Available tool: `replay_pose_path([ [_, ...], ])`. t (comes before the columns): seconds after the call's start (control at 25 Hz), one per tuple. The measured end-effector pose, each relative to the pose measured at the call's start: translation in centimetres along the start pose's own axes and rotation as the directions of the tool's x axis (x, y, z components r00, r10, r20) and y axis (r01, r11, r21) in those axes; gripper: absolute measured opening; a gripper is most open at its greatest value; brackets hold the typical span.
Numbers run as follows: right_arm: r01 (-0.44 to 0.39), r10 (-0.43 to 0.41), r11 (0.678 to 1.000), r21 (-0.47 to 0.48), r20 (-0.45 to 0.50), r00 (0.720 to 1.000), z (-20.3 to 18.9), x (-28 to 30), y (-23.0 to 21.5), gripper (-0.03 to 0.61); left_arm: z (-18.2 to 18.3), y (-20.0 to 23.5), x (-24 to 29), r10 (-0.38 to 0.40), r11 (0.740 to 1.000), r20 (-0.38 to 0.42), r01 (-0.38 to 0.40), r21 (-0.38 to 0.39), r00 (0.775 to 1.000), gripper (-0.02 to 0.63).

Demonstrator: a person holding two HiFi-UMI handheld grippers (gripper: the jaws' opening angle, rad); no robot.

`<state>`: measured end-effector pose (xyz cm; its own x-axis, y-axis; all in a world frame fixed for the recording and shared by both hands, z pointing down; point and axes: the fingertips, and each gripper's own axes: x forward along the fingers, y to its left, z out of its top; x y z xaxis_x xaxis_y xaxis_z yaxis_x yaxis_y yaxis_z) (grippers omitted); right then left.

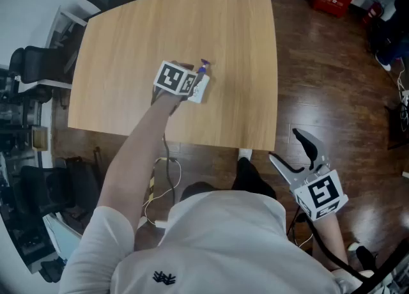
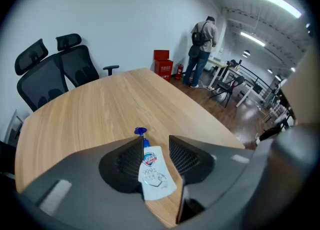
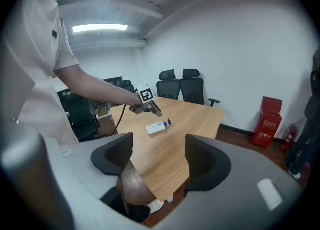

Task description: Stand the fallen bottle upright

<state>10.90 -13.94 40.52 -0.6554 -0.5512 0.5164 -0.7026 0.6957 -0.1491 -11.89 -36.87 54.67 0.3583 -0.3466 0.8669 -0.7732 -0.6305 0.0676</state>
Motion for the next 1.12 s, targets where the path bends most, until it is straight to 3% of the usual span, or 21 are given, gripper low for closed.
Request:
replay_pose_path([
  [0.2, 0.006, -0.005, 0.999, 0.039, -0.023, 1.0, -1.1, -0.2, -3.0, 0.334, -0.1, 2.3, 5.2, -0.006, 0.998, -0.174, -0.005, -0.059, 0.985, 0.155],
  [0.4, 0.067, -0.065, 0.994, 0.085, -0.021, 0.998, -1.6, -0.8, -6.1, 0.33, -2.2, 3.8, 8.4, -0.045, 0.991, -0.37, -0.006, -0.136, 0.928, 0.155],
  [0.52, 0.082, -0.078, 0.99, 0.113, -0.033, 0.996, -2.5, -1.2, -6.5, 0.33, -3.4, 3.8, 9.7, -0.077, 0.984, -0.422, 0.0, -0.178, 0.903, 0.147],
  [0.64, 0.088, -0.082, 0.987, 0.136, -0.049, 0.995, -3.4, -1.5, -6.7, 0.328, -3.2, 3.7, 9.9, -0.088, 0.983, -0.443, 0.006, -0.183, 0.892, 0.144],
  [0.72, 0.087, -0.079, 0.986, 0.144, -0.057, 0.995, -3.8, -1.4, -6.8, 0.328, -3.0, 3.5, 9.7, -0.093, 0.981, -0.416, 0.012, -0.194, 0.904, 0.141],
  [0.8, 0.079, -0.072, 0.987, 0.142, -0.054, 0.996, -3.7, -1.2, -6.9, 0.328, -2.3, 3.1, 8.7, -0.084, 0.98, -0.355, 0.013, -0.198, 0.931, 0.14],
  [0.96, 0.054, -0.051, 0.991, 0.12, -0.027, 0.998, -2.4, -0.4, -6.9, 0.327, 1.7, 2.5, 4.8, -0.029, 0.979, -0.121, 0.003, -0.205, 0.992, 0.138],
  [1.04, 0.038, -0.036, 0.993, 0.11, -0.019, 0.999, -1.9, 0.2, -6.7, 0.325, 3.3, 2.2, 2.5, 0.016, 0.975, 0.01, -0.013, -0.22, 1.0, 0.139],
  [1.12, 0.022, -0.02, 0.995, 0.098, -0.02, 1.0, -1.3, 0.9, -6.3, 0.324, 4.1, 1.6, 0.7, 0.068, 0.975, 0.124, -0.04, -0.216, 0.99, 0.139],
])
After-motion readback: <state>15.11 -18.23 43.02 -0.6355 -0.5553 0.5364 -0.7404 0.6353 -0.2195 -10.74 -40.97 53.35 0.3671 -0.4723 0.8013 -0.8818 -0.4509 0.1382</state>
